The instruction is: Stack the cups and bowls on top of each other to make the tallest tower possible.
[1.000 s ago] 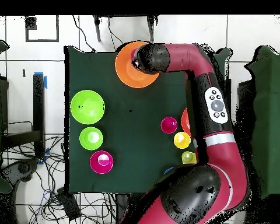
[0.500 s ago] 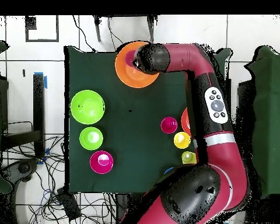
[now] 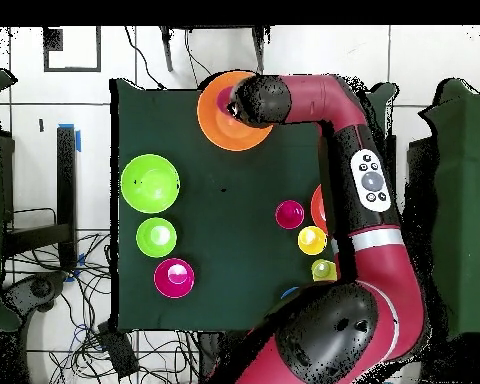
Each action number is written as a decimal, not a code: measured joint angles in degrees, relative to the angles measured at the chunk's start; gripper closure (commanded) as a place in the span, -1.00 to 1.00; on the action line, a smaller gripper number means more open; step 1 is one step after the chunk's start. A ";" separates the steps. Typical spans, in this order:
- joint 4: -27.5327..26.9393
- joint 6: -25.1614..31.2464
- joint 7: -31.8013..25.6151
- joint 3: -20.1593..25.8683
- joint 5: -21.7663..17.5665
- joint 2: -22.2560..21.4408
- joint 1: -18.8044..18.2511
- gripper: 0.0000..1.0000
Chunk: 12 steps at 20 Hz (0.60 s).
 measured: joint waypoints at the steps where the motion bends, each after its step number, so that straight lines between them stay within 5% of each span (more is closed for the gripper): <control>1: 0.32 0.00 0.00 0.00 0.00 -0.22 -0.06 -1.00; 12: 12.12 0.67 0.00 -3.02 1.67 -12.07 -1.41 -1.00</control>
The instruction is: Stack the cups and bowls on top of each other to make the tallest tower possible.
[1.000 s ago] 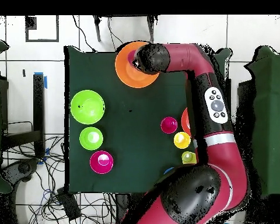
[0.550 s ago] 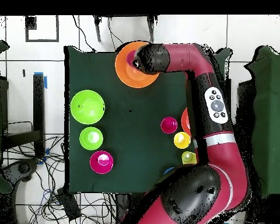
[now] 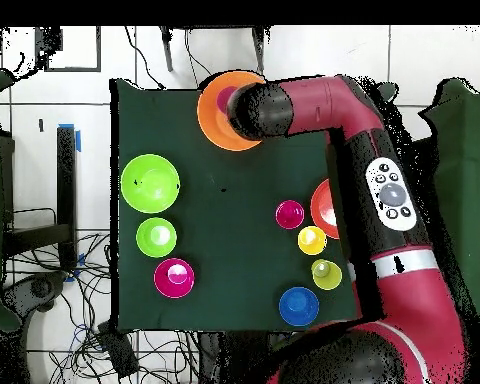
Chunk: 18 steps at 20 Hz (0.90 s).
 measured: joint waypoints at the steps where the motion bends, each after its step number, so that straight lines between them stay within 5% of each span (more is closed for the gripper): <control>1: 0.78 0.00 0.00 -0.16 0.24 -0.75 -0.16 -1.00; 10: 14.83 -4.93 1.32 -2.57 4.03 -10.17 -3.07 -1.00; 18: 27.58 -17.39 11.45 -8.21 5.99 -15.35 -2.38 -1.00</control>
